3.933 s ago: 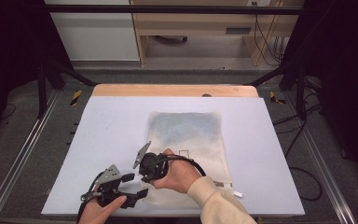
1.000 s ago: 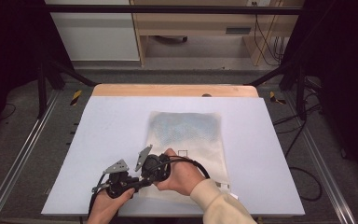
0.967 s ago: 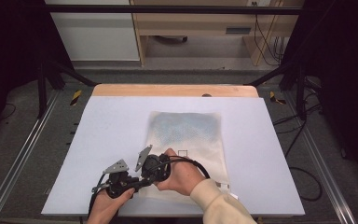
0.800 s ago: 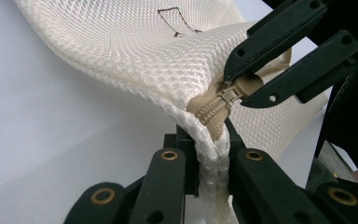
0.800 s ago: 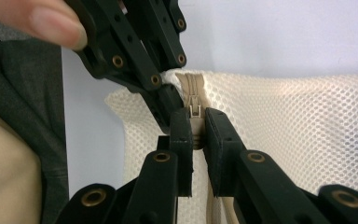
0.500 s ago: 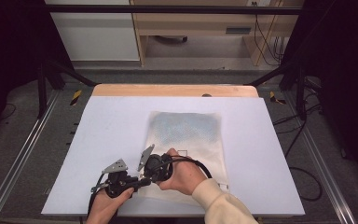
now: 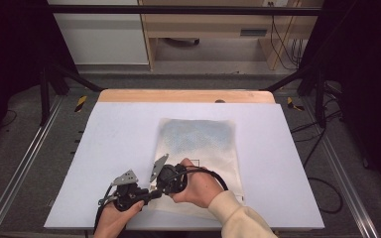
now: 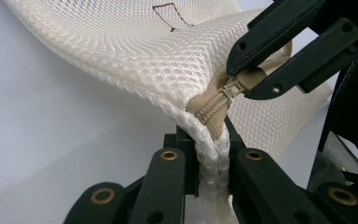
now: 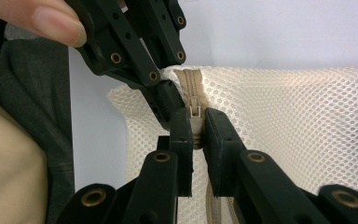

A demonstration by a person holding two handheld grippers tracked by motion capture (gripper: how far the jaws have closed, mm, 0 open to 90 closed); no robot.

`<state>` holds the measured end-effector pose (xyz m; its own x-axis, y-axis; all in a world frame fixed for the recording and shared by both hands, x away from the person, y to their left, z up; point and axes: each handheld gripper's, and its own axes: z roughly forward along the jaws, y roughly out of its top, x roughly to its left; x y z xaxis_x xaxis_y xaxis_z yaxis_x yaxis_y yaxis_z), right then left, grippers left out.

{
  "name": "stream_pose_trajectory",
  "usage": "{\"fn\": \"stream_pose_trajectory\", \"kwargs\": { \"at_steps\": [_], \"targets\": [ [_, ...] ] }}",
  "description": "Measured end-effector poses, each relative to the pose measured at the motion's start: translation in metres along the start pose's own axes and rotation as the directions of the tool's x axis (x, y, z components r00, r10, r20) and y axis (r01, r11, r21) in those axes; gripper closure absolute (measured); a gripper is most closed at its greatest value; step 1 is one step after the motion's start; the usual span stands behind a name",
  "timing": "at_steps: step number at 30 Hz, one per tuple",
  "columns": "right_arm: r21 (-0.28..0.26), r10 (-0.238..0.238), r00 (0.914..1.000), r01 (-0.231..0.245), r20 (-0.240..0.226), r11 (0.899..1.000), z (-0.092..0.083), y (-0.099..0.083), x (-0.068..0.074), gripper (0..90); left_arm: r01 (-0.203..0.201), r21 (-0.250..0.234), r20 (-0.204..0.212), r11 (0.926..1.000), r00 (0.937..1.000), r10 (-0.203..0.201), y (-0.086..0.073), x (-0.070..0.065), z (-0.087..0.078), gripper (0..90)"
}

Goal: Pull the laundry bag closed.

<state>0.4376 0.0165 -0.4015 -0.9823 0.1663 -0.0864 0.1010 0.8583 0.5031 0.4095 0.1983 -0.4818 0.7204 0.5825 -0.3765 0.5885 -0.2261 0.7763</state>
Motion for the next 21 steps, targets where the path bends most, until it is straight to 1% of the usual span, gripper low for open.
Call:
{"fn": "stream_pose_trajectory", "kwargs": {
  "at_steps": [2, 4, 5, 7, 11, 14, 18, 19, 20, 21],
  "targets": [
    [0.001, -0.006, 1.0, 0.006, -0.001, 1.0, -0.0011, -0.0001, 0.0002, 82.3, -0.001, -0.004, 0.001, 1.0, 1.0, 0.001, 0.0, -0.0003, -0.0001, 84.0],
    [-0.013, -0.008, 1.0, 0.008, -0.002, 1.0, -0.0027, -0.0007, 0.0002, 82.3, -0.001, -0.007, 0.001, 1.0, 1.0, 0.001, 0.0, -0.0013, -0.0002, 84.0],
    [-0.014, -0.01, 0.9999, 0.01, -0.003, 1.0, -0.0037, -0.0013, -0.0001, 82.3, -0.008, -0.004, 0.0, 1.0, 1.0, 0.008, -0.0001, -0.0018, 0.0002, 84.0],
    [-0.015, -0.007, 1.0, 0.007, -0.002, 1.0, -0.0043, -0.0031, 0.0018, 82.3, -0.009, 0.001, 0.003, 1.0, 1.0, 0.009, -0.0002, -0.0025, 0.001, 84.0],
    [-0.021, -0.002, 1.0, 0.002, -0.007, 1.0, -0.0045, -0.0052, 0.001, 82.3, -0.006, 0.0, 0.006, 1.0, 1.0, 0.006, -0.0001, -0.0029, 0.0011, 84.0],
    [-0.017, -0.007, 0.9999, 0.007, -0.009, 1.0, -0.004, -0.0061, 0.0002, 82.3, -0.007, 0.0, 0.005, 1.0, 1.0, 0.007, -0.0001, -0.0031, 0.0012, 84.0],
    [-0.009, 0.001, 0.9999, -0.001, -0.013, 1.0, -0.003, -0.0078, -0.0006, 82.3, -0.009, 0.002, 0.004, 1.0, 1.0, 0.009, -0.0004, -0.0037, 0.0017, 83.9],
    [-0.011, 0.009, 0.9999, -0.009, -0.01, 1.0, -0.0032, -0.0084, -0.0002, 82.3, -0.008, 0.0, 0.006, 1.0, 1.0, 0.008, -0.0003, -0.0039, 0.0017, 83.9],
    [-0.011, 0.009, 0.9999, -0.009, -0.01, 1.0, -0.0032, -0.0084, -0.0002, 82.3, -0.008, 0.0, 0.006, 1.0, 1.0, 0.008, -0.0003, -0.0039, 0.0017, 83.9],
    [-0.009, -0.001, 0.9999, 0.0, -0.014, 1.0, -0.003, -0.0097, -0.0014, 82.3, -0.007, 0.0, 0.008, 1.0, 0.9999, 0.007, -0.0001, -0.0039, 0.0018, 84.0]
  ]
}}
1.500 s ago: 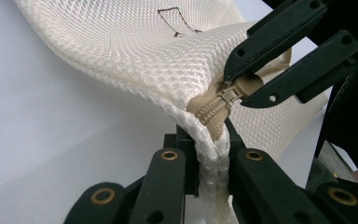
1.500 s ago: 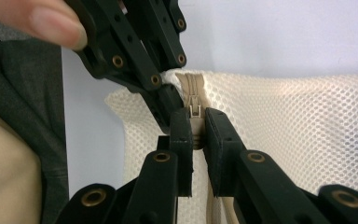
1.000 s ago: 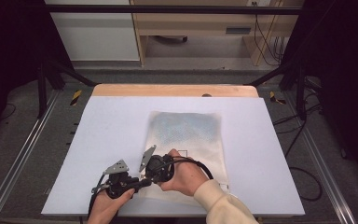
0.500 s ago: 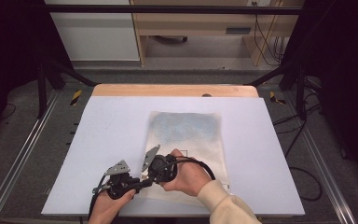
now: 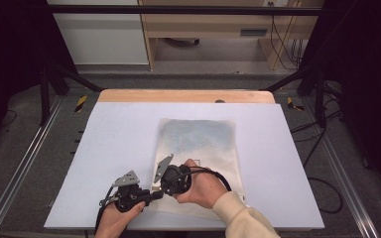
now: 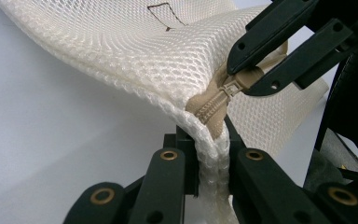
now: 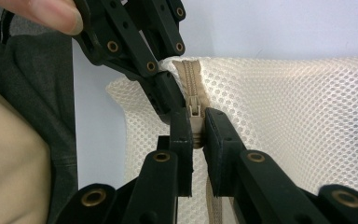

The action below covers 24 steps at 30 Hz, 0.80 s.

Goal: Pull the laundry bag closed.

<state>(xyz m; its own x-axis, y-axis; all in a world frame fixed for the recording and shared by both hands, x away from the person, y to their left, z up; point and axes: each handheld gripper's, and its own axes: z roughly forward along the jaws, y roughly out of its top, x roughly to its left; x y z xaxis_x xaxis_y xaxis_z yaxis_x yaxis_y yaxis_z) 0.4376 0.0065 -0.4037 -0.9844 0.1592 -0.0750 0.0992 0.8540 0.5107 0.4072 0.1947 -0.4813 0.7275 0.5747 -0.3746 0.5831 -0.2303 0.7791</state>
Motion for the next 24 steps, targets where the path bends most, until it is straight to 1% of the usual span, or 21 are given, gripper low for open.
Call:
{"fn": "stream_pose_trajectory", "kwargs": {
  "at_steps": [4, 6, 8, 9, 11, 13, 14, 15, 17, 23, 24],
  "targets": [
    [0.002, 0.008, 1.0, -0.008, 0.002, 1.0, 0.0, -0.001, 0.0, 82.3, -0.001, -0.003, 0.002, 1.0, 1.0, 0.001, 0.0, 0.0, -0.001, 83.9],
    [0.002, 0.0, 1.0, 0.0, 0.003, 1.0, 0.0, -0.002, -0.001, 82.3, -0.002, -0.007, 0.004, 1.0, 1.0, 0.002, 0.001, -0.001, 0.0, 83.9],
    [0.006, 0.01, 0.9999, -0.01, 0.004, 1.0, 0.0, -0.004, -0.001, 82.3, -0.002, -0.007, 0.006, 1.0, 1.0, 0.002, 0.001, -0.001, 0.0, 83.9],
    [0.008, 0.002, 1.0, -0.002, 0.004, 1.0, -0.001, -0.004, -0.002, 82.3, -0.003, -0.004, 0.006, 1.0, 1.0, 0.003, 0.001, -0.001, 0.0, 83.9],
    [0.02, 0.01, 0.9999, -0.01, 0.003, 1.0, 0.0, -0.006, -0.002, 82.3, -0.007, -0.002, 0.006, 1.0, 1.0, 0.007, 0.0, -0.001, 0.0, 83.9],
    [0.022, 0.007, 1.0, -0.007, 0.002, 1.0, 0.0, -0.007, -0.003, 82.3, -0.005, -0.004, 0.008, 1.0, 1.0, 0.005, 0.001, -0.001, 0.0, 83.9],
    [0.016, 0.014, 0.9999, -0.014, 0.002, 1.0, 0.0, -0.007, -0.003, 82.3, -0.004, -0.004, 0.008, 1.0, 1.0, 0.004, 0.001, -0.001, 0.0, 83.8],
    [0.02, 0.009, 1.0, -0.009, 0.002, 1.0, 0.0, -0.008, -0.004, 82.3, -0.001, -0.008, 0.01, 1.0, 1.0, 0.001, 0.001, -0.001, 0.0, 83.8],
    [0.029, 0.015, 0.9999, -0.015, 0.008, 0.999, -0.001, -0.01, -0.005, 82.3, 0.0, -0.011, 0.013, 0.9999, 0.9999, 0.0, 0.001, -0.001, -0.001, 83.8],
    [0.026, 0.026, 0.9997, -0.026, 0.003, 0.999, -0.002, -0.015, -0.005, 82.3, -0.006, -0.001, 0.015, 1.0, 0.9999, 0.006, 0.0, -0.003, 0.001, 83.9],
    [0.03, 0.025, 0.9996, -0.025, 0.009, 0.999, -0.002, -0.016, -0.005, 82.3, -0.006, -0.001, 0.014, 1.0, 0.9999, 0.006, 0.0, -0.003, 0.001, 83.9]
  ]
}}
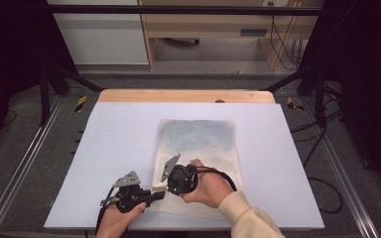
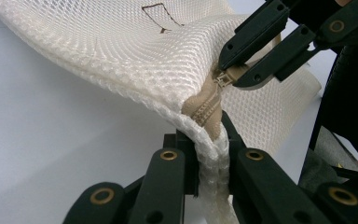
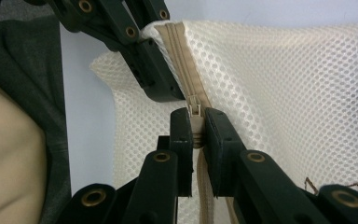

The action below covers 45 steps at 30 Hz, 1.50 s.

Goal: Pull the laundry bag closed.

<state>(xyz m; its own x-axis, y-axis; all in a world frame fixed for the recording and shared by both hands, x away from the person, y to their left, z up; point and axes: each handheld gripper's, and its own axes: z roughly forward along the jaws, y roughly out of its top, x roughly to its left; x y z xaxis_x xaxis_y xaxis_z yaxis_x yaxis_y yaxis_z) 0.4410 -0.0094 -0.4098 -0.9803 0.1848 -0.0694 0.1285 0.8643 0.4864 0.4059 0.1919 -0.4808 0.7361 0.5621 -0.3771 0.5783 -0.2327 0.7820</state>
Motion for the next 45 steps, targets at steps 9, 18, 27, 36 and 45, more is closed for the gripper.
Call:
{"fn": "stream_pose_trajectory", "kwargs": {
  "at_steps": [9, 18, 27, 36, 45],
  "targets": [
    [0.004, 0.006, 1.0, -0.006, 0.003, 1.0, 0.0, -0.004, -0.002, 82.3, 0.001, 0.001, 0.0, 1.0, 1.0, -0.001, 0.0, 0.001, 0.0, 83.9],
    [0.006, 0.029, 0.9995, -0.029, 0.009, 1.0, -0.003, -0.012, -0.004, 82.3, -0.001, 0.004, -0.002, 1.0, 1.0, 0.001, -0.001, 0.001, 0.0, 83.9],
    [0.003, 0.03, 0.9994, -0.03, 0.015, 1.0, -0.004, -0.015, -0.003, 82.3, -0.002, 0.009, -0.001, 1.0, 1.0, 0.002, -0.001, 0.001, 0.001, 83.9],
    [0.0, 0.054, 0.9982, -0.054, 0.025, 0.999, -0.012, -0.029, -0.005, 82.3, 0.0, 0.011, 0.001, 0.9999, 1.0, 0.0, -0.001, 0.001, 0.001, 83.9],
    [0.001, 0.066, 0.9971, -0.066, 0.037, 0.998, -0.018, -0.039, -0.004, 82.3, -0.007, 0.02, 0.004, 0.9998, 1.0, 0.007, -0.002, 0.0, 0.003, 83.9]
  ]
}}
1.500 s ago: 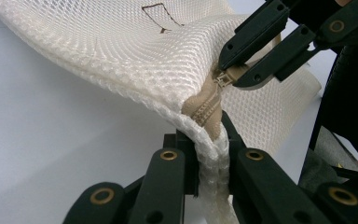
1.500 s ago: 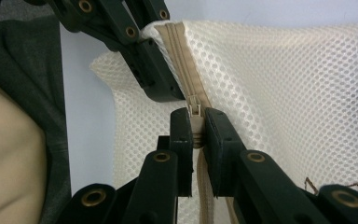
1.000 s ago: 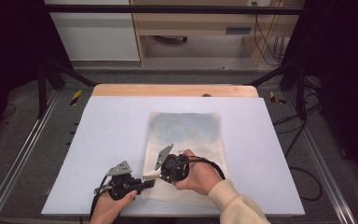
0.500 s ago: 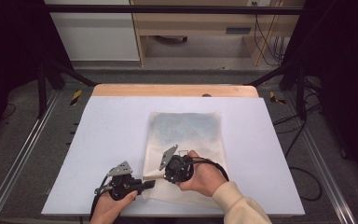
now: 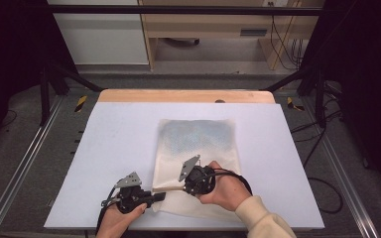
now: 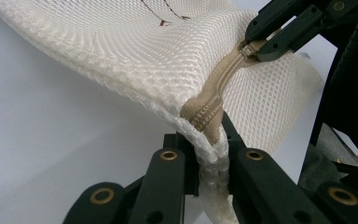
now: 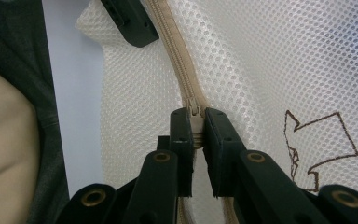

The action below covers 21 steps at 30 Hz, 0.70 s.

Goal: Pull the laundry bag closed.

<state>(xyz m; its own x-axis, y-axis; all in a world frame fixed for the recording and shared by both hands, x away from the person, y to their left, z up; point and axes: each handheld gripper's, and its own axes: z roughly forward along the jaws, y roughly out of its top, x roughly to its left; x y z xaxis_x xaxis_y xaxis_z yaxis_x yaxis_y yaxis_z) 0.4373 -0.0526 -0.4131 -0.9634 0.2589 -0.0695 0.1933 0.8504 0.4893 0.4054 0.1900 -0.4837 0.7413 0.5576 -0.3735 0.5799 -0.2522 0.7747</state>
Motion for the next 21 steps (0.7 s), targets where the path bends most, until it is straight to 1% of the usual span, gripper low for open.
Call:
{"fn": "stream_pose_trajectory", "kwargs": {
  "at_steps": [3, 5, 7, 16, 21],
  "targets": [
    [-0.005, 0.012, 0.9999, -0.012, -0.001, 1.0, -0.0024, -0.0039, 0.0002, 82.3, 0.0, 0.0, 0.004, 1.0, 1.0, 0.0, -0.0001, -0.0007, 0.0007, 83.9],
    [-0.007, 0.005, 1.0, -0.005, 0.001, 1.0, -0.0033, -0.0053, 0.0, 82.3, 0.001, 0.002, 0.005, 1.0, 1.0, -0.001, 0.0, -0.0006, 0.0003, 83.9],
    [-0.007, 0.011, 0.9999, -0.011, 0.002, 1.0, -0.0038, -0.0058, 0.0002, 82.3, 0.001, 0.002, 0.007, 1.0, 1.0, -0.001, -0.0001, -0.0006, 0.0004, 83.9],
    [-0.014, 0.011, 0.9999, -0.011, -0.001, 1.0, -0.0073, -0.0107, -0.0002, 82.2, -0.002, 0.001, 0.026, 1.0, 0.9997, 0.002, -0.0004, -0.0031, 0.0026, 83.9],
    [-0.014, 0.01, 0.9999, -0.01, 0.003, 1.0, -0.0083, -0.012, -0.0004, 82.2, -0.009, 0.002, 0.022, 1.0, 0.9997, 0.009, -0.0003, -0.005, 0.0046, 83.9]
  ]
}}
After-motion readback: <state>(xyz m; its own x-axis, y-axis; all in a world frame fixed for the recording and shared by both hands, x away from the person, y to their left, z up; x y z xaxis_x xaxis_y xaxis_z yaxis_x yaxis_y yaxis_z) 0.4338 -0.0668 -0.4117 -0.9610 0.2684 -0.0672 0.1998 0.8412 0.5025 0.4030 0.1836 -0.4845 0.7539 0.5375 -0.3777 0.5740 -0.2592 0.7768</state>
